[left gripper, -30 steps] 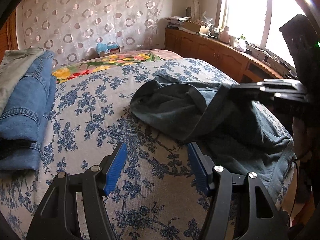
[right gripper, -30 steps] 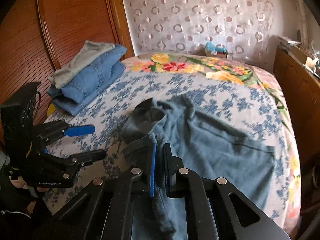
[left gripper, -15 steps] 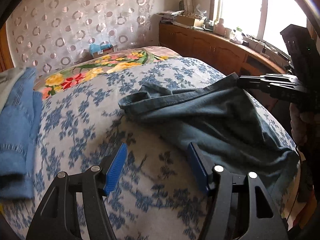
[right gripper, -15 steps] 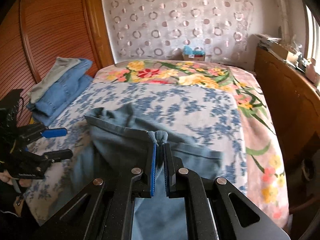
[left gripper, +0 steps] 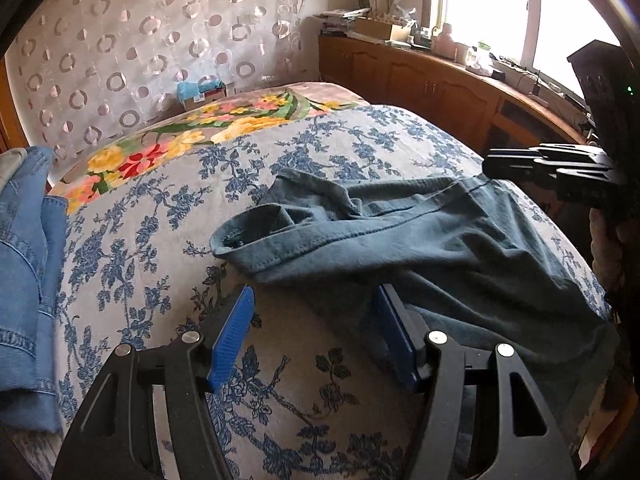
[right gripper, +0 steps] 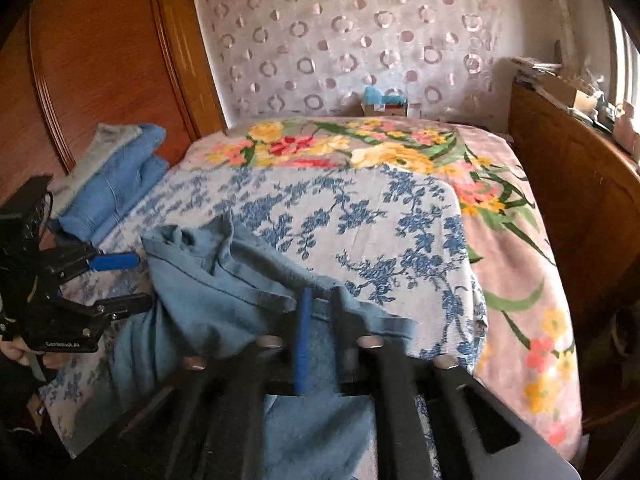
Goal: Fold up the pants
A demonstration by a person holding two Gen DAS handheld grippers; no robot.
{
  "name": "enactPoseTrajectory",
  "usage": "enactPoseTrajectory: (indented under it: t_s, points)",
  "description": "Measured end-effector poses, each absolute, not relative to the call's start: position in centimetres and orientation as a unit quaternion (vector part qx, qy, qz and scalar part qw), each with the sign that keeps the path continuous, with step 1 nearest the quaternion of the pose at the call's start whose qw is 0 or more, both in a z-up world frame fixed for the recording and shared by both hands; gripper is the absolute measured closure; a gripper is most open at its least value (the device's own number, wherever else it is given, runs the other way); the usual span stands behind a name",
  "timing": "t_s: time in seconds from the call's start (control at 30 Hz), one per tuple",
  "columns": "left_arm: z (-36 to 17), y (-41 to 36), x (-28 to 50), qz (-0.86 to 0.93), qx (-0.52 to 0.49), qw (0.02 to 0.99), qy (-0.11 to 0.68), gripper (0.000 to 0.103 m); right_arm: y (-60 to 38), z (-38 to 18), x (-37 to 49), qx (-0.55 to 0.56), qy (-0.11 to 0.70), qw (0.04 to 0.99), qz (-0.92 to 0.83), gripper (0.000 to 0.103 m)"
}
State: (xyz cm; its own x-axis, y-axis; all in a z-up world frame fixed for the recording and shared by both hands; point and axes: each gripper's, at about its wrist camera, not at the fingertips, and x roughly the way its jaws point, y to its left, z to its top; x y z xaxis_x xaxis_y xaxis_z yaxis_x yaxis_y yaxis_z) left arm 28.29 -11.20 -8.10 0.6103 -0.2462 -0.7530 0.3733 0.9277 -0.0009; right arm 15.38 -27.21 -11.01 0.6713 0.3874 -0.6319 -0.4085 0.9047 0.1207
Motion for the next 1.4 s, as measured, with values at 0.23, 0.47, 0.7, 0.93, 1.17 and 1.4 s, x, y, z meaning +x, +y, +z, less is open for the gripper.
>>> enactPoseTrajectory:
  t_s: [0.23,0.47,0.7,0.93,1.17,1.4]
  points:
    - [-8.8,-11.0,28.5,-0.177,0.069,0.892,0.411,0.039,-26.7,-12.1,17.1,-0.016,0.367,0.9,0.235,0.081]
    - [-9.1,-10.9,28.5,-0.18,0.061,0.89,0.415,0.039,-25.9,-12.7,17.7,-0.032,0.384,0.892,0.234,0.081]
    - [-9.0,-10.7,28.6,-0.182,0.056,0.89,0.415,0.039,-25.8,-11.3,16.5,-0.041,0.335,0.916,0.217,0.1]
    - [-7.8,-10.4,28.7,-0.175,0.053,0.895,0.406,0.039,-28.4,-9.9,15.6,-0.032,0.306,0.939,0.156,0.101]
    - [-7.2,-10.5,29.3,-0.166,0.057,0.898,0.403,0.039,-29.6,-10.8,15.7,-0.036,0.319,0.94,0.111,0.101]
    - [-7.1,-10.7,29.2,-0.169,0.057,0.898,0.403,0.039,-29.2,-10.3,16.2,-0.037,0.312,0.944,0.095,0.101]
